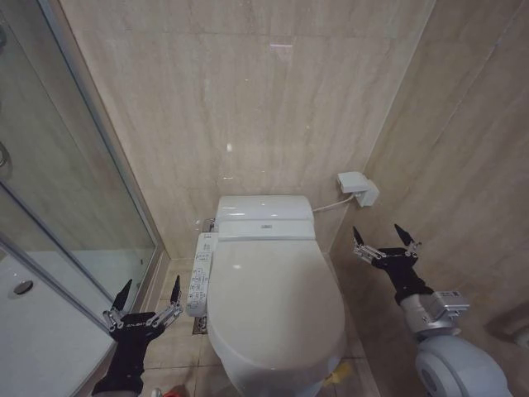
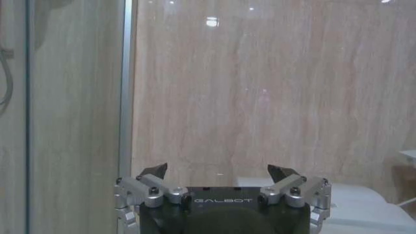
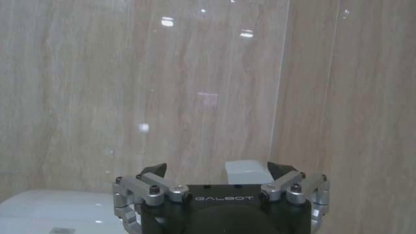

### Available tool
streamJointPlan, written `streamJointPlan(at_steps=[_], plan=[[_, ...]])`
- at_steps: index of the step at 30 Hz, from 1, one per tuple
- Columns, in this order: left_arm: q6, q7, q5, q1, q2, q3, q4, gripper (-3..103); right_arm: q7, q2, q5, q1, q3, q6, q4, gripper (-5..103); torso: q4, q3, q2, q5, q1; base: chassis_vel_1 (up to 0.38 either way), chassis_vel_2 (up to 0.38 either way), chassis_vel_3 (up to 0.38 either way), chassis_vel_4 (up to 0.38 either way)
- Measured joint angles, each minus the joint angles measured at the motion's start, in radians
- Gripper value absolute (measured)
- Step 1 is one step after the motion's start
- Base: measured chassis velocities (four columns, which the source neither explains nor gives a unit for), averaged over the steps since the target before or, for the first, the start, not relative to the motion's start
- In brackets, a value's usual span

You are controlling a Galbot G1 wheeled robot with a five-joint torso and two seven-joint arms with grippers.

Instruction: Open the toilet lid, clean the toilet bowl with a toilet brush, close the toilet lid, and flush.

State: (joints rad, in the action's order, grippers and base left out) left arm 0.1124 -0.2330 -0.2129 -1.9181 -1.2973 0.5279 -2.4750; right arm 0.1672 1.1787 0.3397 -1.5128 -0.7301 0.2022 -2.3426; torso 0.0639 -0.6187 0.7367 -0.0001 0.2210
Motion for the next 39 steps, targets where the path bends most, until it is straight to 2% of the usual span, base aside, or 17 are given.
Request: streamJointPlan(at_steps=[4, 6, 14, 22, 28, 39], plan=[[0.0, 0.0, 0.0, 0.0, 0.0, 0.0, 0.0, 100, 0.002, 0.001, -0.003, 0.0, 0.003, -0.01, 0.001, 100, -0.0001, 0.0, 0.0, 0.0, 0.0, 0.115, -0.088, -0.089, 0.12], [0.0, 0.0, 0.0, 0.0, 0.0, 0.0, 0.0, 100, 0.001, 0.001, -0.012, -0.001, 0.007, -0.05, 0.013, 100, 0.0001, 0.0, 0.0, 0.0, -0.001, 0.142, -0.136, -0.126, 0.135], [0.0, 0.0, 0.0, 0.0, 0.0, 0.0, 0.0, 100, -0.005, 0.002, -0.018, -0.005, 0.01, -0.111, 0.035, 100, 0.0, 0.0, 0.0, 0.0001, 0.0, 0.056, -0.047, -0.055, 0.059], [0.0, 0.0, 0.0, 0.0, 0.0, 0.0, 0.0, 100, -0.005, 0.0, -0.018, -0.005, 0.013, -0.135, 0.045, 100, 0.0, 0.0, 0.0, 0.0, 0.0, 0.0, 0.0, 0.0, 0.0], [0.0, 0.0, 0.0, 0.0, 0.0, 0.0, 0.0, 100, -0.005, -0.002, -0.021, -0.007, 0.021, -0.129, 0.044, 100, 0.0, 0.0, 0.0, 0.0, 0.0, 0.0, 0.0, 0.0, 0.0], [0.0, 0.0, 0.0, 0.0, 0.0, 0.0, 0.0, 100, -0.021, 0.001, -0.023, -0.042, 0.021, -0.05, -0.011, 100, 0.0, 0.0, 0.0, 0.0, 0.0, 0.0, 0.0, 0.0, 0.0]])
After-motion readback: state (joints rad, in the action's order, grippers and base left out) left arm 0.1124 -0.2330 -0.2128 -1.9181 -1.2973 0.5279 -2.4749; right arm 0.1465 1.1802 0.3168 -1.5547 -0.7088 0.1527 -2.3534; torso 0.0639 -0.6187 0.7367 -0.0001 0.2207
